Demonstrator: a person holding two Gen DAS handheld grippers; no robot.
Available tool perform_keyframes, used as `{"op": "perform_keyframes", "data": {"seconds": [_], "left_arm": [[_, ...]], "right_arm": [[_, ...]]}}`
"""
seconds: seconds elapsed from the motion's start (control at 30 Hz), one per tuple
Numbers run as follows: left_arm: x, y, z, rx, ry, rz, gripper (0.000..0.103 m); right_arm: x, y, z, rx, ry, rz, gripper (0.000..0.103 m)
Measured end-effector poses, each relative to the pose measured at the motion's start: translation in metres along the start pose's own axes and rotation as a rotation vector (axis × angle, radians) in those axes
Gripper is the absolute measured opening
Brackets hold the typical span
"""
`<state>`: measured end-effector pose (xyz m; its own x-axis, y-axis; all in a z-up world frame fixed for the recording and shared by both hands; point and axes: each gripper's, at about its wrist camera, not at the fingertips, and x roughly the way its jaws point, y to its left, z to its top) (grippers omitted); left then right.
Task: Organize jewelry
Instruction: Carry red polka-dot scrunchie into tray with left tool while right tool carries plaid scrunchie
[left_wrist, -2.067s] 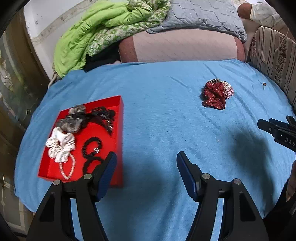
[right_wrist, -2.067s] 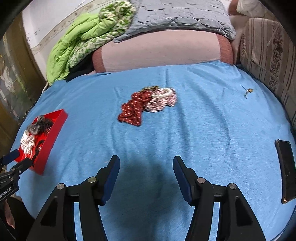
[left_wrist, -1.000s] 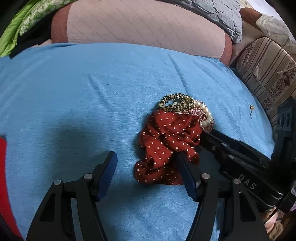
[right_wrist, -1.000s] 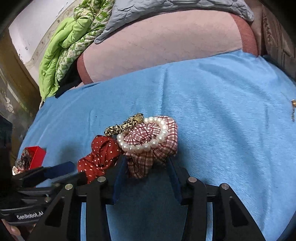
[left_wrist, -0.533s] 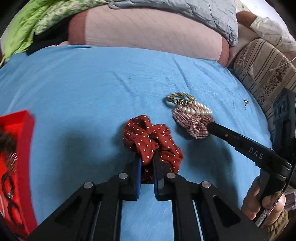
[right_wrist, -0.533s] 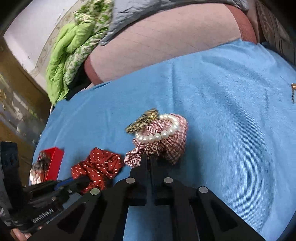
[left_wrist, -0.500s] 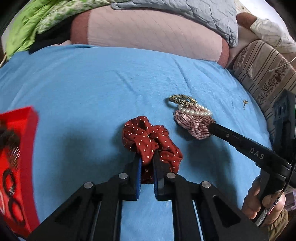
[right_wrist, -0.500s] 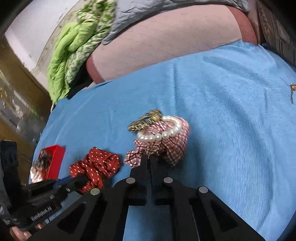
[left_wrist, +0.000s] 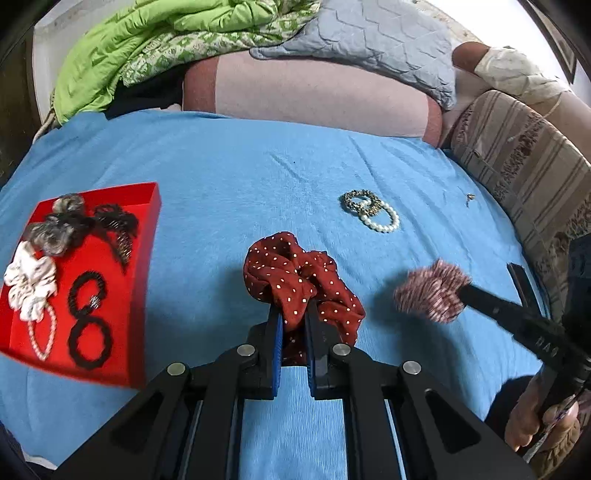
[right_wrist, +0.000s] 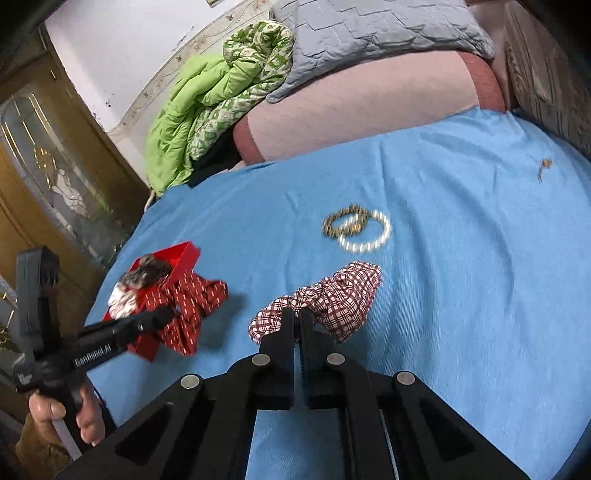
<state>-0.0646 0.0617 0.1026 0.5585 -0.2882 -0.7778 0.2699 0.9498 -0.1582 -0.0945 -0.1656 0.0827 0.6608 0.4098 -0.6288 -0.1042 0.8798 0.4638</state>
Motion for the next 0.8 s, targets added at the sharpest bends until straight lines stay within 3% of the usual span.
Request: {"op": "perform_keyframes", "data": {"seconds": [0.2,0.37,0.4,0.43,0.47,0.53,0.8], "left_arm": [[-0.005,0.004,-0.027,-0.024,0.023,-0.015,0.010],[0.019,0.018,-0.049,-0.092,0.110,-0.022,0.011],[0.023,0.023,-0.052,-0.114,0.123,-0.021,0.012],[0.025,0.027,-0.054,-0.138,0.127,-0.024,0.017],[0.025,0.032,-0.055,-0.163,0.125,-0.036,0.020],[0.024,0.037,-0.056,-0.184,0.112,-0.040,0.033],[0.033,0.038,-0.054,-0.186,0.115,-0.053,0.038]], "right_arm": [[0.006,0.013,-0.021,-0.035,0.045,-0.006,0.004],[0.019,0.007,-0.031,-0.031,0.105,-0.126,0.006],[0.020,0.003,-0.031,-0.023,0.110,-0.146,0.010],[0.019,0.000,-0.030,-0.011,0.108,-0.158,0.026],[0.017,-0.005,-0.029,0.009,0.091,-0.166,0.050],[0.009,-0.008,-0.027,0.024,0.047,-0.179,0.068],[0.022,0.006,-0.033,-0.069,0.059,-0.200,0.068]]}}
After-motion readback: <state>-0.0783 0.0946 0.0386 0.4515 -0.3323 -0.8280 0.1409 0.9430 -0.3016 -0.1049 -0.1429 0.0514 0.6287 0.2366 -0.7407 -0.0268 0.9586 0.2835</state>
